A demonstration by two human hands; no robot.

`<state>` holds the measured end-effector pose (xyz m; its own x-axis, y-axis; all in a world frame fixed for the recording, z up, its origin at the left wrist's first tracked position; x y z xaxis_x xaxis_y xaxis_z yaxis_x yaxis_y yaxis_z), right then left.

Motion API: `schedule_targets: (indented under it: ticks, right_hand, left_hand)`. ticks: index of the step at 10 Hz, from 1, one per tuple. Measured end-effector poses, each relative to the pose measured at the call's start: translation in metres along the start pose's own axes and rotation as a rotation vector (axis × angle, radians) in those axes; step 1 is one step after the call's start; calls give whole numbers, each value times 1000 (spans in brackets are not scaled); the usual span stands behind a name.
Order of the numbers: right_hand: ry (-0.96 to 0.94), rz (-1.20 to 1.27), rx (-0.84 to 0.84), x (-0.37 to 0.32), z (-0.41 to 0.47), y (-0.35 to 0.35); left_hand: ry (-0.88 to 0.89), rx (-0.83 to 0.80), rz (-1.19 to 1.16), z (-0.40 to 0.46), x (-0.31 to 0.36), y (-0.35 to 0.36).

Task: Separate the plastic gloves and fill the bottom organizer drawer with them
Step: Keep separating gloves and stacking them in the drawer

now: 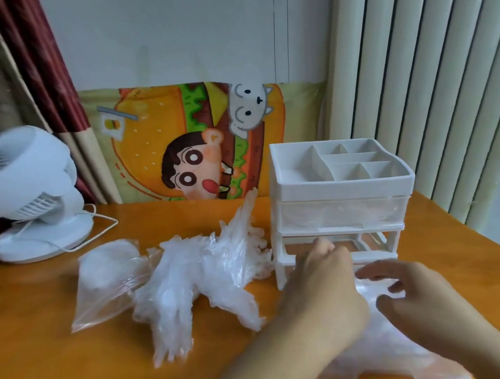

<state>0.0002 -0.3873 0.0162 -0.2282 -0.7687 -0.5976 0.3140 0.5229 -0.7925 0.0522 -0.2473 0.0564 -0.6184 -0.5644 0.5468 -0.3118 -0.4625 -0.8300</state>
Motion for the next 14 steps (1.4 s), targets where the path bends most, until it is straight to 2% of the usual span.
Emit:
schedule_targets:
  ticks: [1, 2, 3, 4, 5, 6, 7, 8, 9, 10, 11, 12, 13, 14]
  right_hand:
    - [-56, 7, 198, -16, -2, -12]
    - [-138, -12, 316, -31, -6, -13]
    - [-192, -44, 369, -44, -9, -7]
    - [-281, -125, 368, -76, -11, 4]
    - [-418, -125, 305, -118, -16, 23]
    - [-473, -55, 32, -153, -17, 71]
    - [-478, -63, 34, -172, -13, 103]
    - [-421, 26, 110, -172, -4, 108]
    - [-342, 22, 190, -159, 1, 102]
    - [-238, 130, 300, -141, -1, 85]
    - [-233, 242, 397, -137, -9, 71]
    - [-355, 265, 346, -153, -21, 75]
    - [-509, 21, 265, -180, -30, 92]
    - [-610, -197, 198, -191, -36, 116]
  left_hand:
    - [141, 221, 70, -33, -12, -55]
    - [181, 288, 292, -57, -48, -82]
    - [69, 211, 452, -67, -98, -75]
    - [63, 274, 485, -67, -131, -65]
    - [125, 397, 359, -65, -138, -66]
    - [228, 427, 258, -72, -126, -67]
    - [294, 405, 183, -76, -122, -67]
    - [328, 504, 39, -84, -127, -78]
    - [286, 613, -41, -93, -129, -91]
    - [184, 679, -110, -101, -129, -98]
    - [-28, 457, -414, -89, -142, -78]
    - [-136, 190, -790, -80, -149, -50]
    - [-101, 156, -1092, -77, -148, -49]
    - [-178, 234, -1103, -73, -164, -48]
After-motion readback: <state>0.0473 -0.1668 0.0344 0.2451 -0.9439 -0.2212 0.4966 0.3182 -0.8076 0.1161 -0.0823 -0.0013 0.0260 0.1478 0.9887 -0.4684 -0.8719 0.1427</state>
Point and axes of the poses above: each hand's wrist, its own z-axis towards the middle knuckle, its own y-axis out of the palm, x = y × z, the point moved 9 cm from there along z, towards the middle knuckle, and after that the axes turned 3 degrees about -x, right-handed, at the moved point
